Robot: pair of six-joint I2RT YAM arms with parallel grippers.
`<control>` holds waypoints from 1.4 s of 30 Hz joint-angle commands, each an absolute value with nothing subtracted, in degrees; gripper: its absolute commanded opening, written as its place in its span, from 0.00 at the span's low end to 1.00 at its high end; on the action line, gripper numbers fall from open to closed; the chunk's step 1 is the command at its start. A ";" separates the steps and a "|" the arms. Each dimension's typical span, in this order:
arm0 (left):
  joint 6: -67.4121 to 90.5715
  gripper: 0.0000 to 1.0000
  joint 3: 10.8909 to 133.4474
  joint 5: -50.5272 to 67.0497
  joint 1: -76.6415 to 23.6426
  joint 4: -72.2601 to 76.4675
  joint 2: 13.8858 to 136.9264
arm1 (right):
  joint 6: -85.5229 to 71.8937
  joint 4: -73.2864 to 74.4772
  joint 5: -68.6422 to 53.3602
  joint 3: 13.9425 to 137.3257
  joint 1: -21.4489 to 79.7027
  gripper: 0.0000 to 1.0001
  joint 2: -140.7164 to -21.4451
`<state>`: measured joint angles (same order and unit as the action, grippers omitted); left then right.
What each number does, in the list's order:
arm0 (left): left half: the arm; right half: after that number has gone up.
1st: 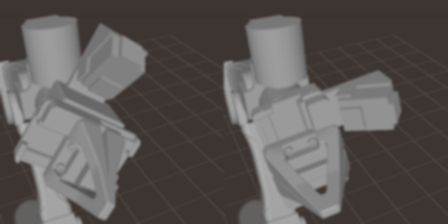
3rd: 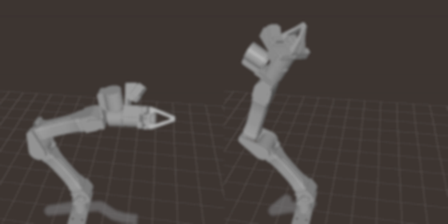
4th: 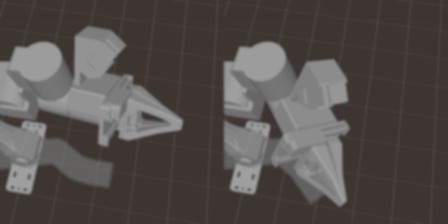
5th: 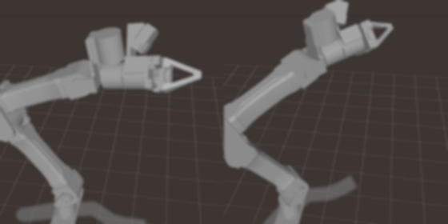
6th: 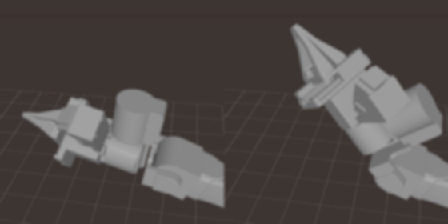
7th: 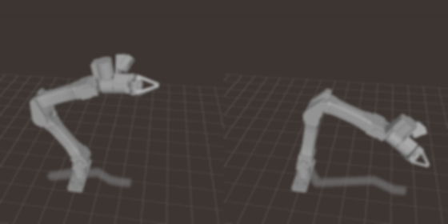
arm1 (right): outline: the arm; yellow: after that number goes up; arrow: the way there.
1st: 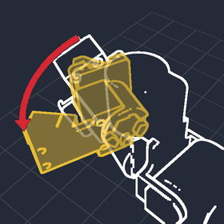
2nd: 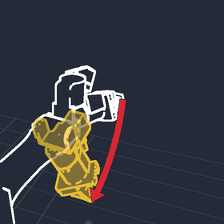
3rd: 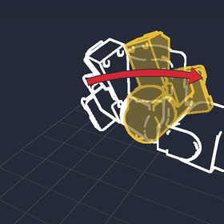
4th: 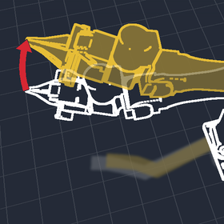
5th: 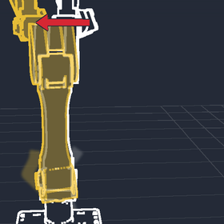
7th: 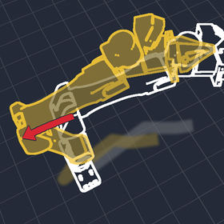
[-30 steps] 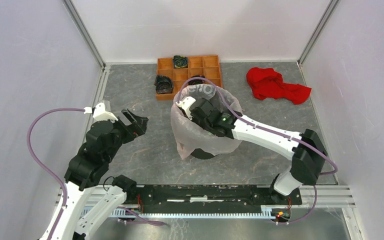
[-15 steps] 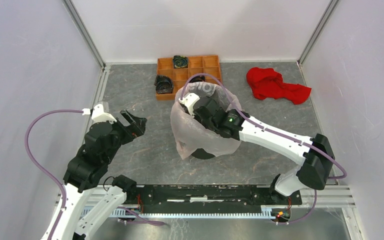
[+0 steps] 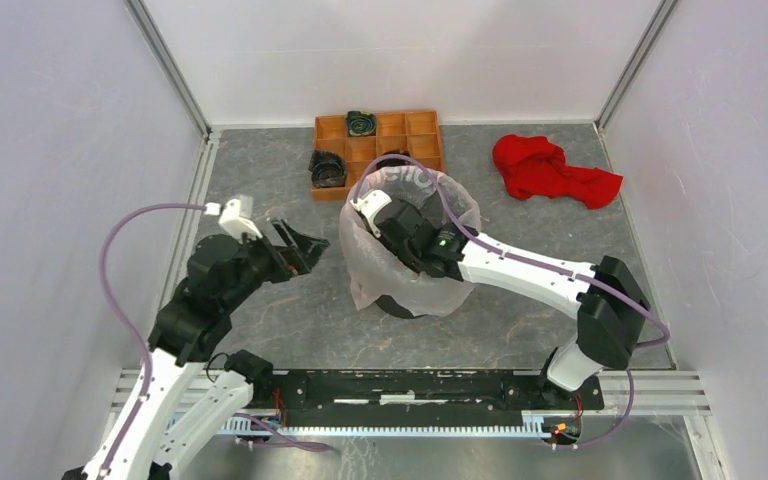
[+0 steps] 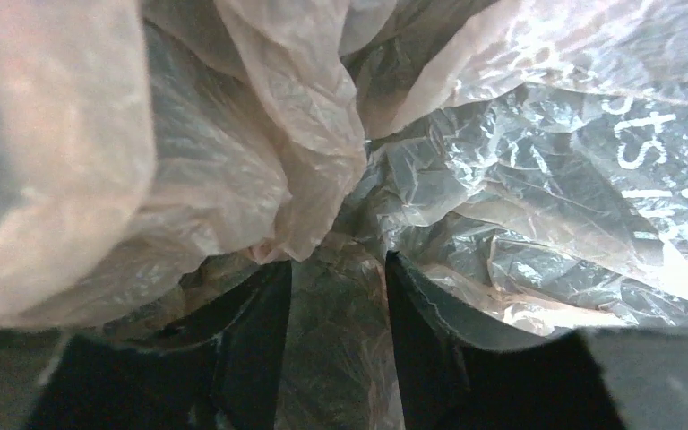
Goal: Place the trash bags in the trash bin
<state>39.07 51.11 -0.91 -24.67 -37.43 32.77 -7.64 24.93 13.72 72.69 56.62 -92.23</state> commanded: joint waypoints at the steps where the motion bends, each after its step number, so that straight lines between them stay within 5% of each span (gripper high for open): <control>1: 42.64 1.00 44.06 19.52 -24.66 -21.18 33.82 | -9.14 24.24 12.74 75.63 56.31 0.46 -94.02; 9: 44.48 0.99 44.09 26.14 -24.72 -15.49 42.28 | -10.43 25.09 14.24 74.79 56.60 0.67 -90.69; 10: 44.56 0.93 43.81 25.61 -24.70 -16.23 43.41 | -10.74 25.46 14.11 75.33 56.60 0.69 -89.96; 16: 47.06 0.80 37.25 23.78 -24.72 -14.19 44.08 | -13.37 24.52 13.86 75.94 55.79 0.70 -84.69; 26: 45.69 0.72 36.69 22.95 -24.70 -16.87 41.48 | -12.40 21.51 9.01 72.20 52.23 0.72 -82.40; 30: 43.97 0.72 38.80 21.65 -24.71 -19.93 38.84 | -10.91 23.83 9.08 74.24 51.94 0.68 -82.35; 42: 43.59 0.96 41.49 20.88 -24.70 -22.33 33.71 | -11.56 23.72 3.06 76.17 51.91 0.64 -76.58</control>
<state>46.22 39.42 20.91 -24.73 -21.23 33.08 -11.70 24.64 5.89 73.03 52.05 -78.76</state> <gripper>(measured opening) 0.955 0.642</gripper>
